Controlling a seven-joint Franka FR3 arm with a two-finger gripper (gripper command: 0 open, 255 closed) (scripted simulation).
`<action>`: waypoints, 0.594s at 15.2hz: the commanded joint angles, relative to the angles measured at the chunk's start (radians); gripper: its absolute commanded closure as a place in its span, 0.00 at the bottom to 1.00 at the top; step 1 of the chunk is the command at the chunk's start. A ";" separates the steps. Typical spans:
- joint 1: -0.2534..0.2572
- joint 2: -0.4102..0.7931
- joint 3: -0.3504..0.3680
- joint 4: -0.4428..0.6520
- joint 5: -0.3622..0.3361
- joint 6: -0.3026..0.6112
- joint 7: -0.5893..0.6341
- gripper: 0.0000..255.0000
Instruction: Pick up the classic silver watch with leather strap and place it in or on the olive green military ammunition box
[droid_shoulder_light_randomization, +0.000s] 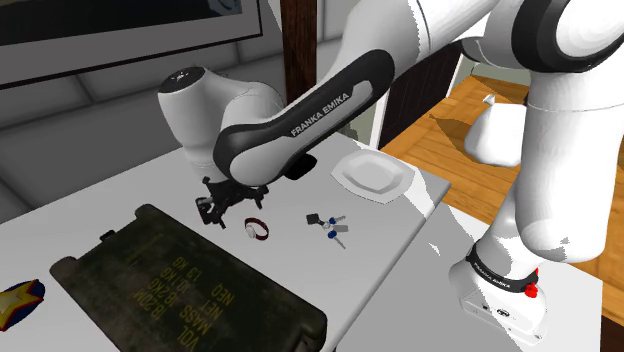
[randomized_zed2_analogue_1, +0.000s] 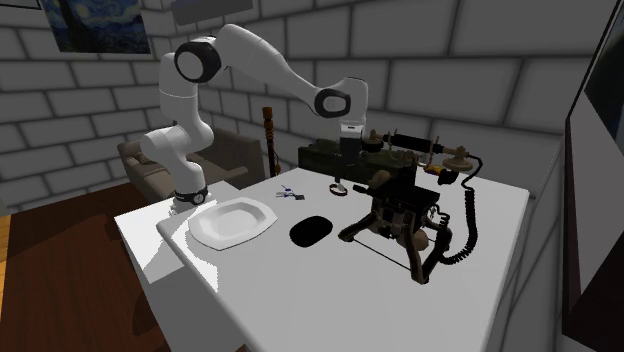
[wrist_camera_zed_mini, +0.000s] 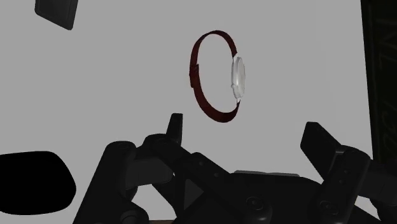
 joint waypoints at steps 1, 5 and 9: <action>0.001 0.013 -0.005 -0.011 -0.010 0.021 0.007 0.00; 0.003 0.029 -0.011 -0.025 -0.023 0.049 0.015 0.00; 0.003 0.029 -0.012 -0.025 -0.023 0.049 0.015 0.00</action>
